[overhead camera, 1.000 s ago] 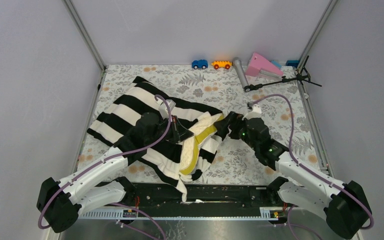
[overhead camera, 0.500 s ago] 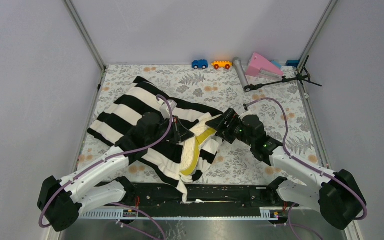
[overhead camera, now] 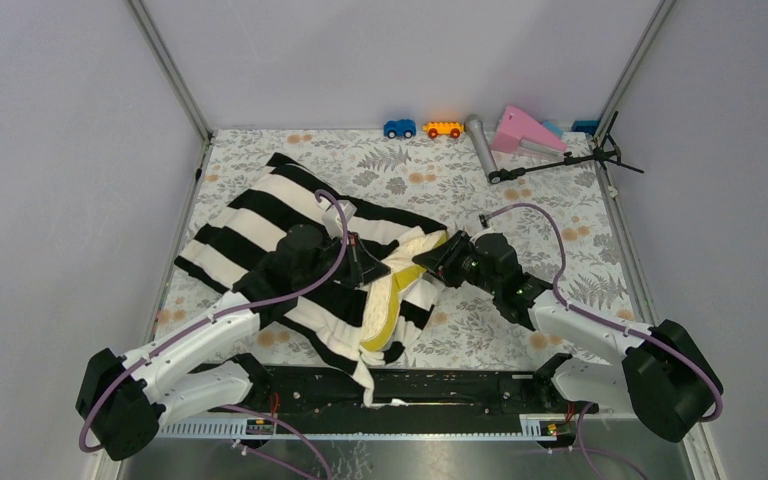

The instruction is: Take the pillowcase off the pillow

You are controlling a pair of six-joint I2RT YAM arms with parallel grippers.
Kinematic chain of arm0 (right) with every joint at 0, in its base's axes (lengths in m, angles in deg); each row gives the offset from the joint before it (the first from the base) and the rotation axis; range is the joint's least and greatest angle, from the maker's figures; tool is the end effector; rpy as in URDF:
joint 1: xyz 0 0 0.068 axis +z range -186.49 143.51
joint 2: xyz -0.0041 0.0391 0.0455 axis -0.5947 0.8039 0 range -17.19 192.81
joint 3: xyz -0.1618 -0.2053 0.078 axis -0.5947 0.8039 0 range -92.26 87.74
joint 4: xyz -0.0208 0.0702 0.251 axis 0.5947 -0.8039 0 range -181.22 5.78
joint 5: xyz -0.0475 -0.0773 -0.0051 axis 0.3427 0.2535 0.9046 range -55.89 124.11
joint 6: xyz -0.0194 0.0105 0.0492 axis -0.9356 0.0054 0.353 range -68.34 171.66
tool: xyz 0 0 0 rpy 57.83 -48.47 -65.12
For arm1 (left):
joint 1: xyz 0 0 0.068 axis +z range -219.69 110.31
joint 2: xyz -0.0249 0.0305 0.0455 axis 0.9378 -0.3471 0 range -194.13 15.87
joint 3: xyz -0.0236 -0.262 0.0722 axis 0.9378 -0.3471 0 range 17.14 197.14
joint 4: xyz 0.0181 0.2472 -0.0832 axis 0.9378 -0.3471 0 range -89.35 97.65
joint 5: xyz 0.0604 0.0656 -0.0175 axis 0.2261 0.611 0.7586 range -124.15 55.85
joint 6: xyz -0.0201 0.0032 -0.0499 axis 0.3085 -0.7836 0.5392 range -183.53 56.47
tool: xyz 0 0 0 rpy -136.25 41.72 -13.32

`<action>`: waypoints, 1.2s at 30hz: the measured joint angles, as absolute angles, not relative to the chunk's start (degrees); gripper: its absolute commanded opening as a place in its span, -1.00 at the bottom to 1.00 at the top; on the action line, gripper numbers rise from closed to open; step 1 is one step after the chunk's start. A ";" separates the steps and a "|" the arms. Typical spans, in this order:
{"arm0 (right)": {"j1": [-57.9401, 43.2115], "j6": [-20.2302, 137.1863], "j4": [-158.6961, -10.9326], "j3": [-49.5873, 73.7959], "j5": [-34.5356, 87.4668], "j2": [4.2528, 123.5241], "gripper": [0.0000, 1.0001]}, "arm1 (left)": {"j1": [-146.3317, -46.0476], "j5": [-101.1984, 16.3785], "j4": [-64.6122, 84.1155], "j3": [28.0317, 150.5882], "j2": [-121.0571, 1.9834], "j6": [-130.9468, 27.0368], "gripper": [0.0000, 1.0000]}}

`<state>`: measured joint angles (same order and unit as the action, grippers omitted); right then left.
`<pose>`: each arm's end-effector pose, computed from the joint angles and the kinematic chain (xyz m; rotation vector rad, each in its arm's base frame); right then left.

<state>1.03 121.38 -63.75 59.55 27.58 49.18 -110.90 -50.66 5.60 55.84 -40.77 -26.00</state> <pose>0.1942 0.1542 0.2177 0.5047 2.0683 1.3228 0.1649 -0.1578 0.2786 0.2787 2.0775 -1.1605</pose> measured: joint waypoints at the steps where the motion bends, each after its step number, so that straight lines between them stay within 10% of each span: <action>1: 1.11 121.09 -63.66 59.55 27.63 49.18 -1.00 | -110.97 -50.66 5.52 55.84 -40.77 -26.00 -0.66; 7: 1.27 114.99 -70.13 59.53 32.65 45.40 -1.00 | -111.54 -45.77 3.66 57.04 -38.76 -26.04 -0.45; 14: 1.27 106.56 -78.55 59.53 38.93 33.64 -1.00 | -111.69 -27.69 -4.84 58.40 -35.20 -25.34 -0.99; 22: 1.22 99.41 -86.83 58.68 45.59 26.34 -1.00 | -111.49 -11.60 -16.54 58.51 -37.23 -20.88 -1.00; 28: 1.22 95.13 -90.39 57.56 49.55 23.67 -1.00 | -110.60 -1.42 -21.83 58.53 -35.53 -16.62 -0.28; 33: 1.22 93.66 -91.73 57.56 50.12 23.34 -1.00 | -109.55 1.29 -22.53 58.77 -33.74 -17.71 0.90; 36: 1.22 93.55 -91.25 58.09 49.96 23.01 -1.00 | -108.67 0.75 -22.18 59.64 -34.37 -19.18 0.98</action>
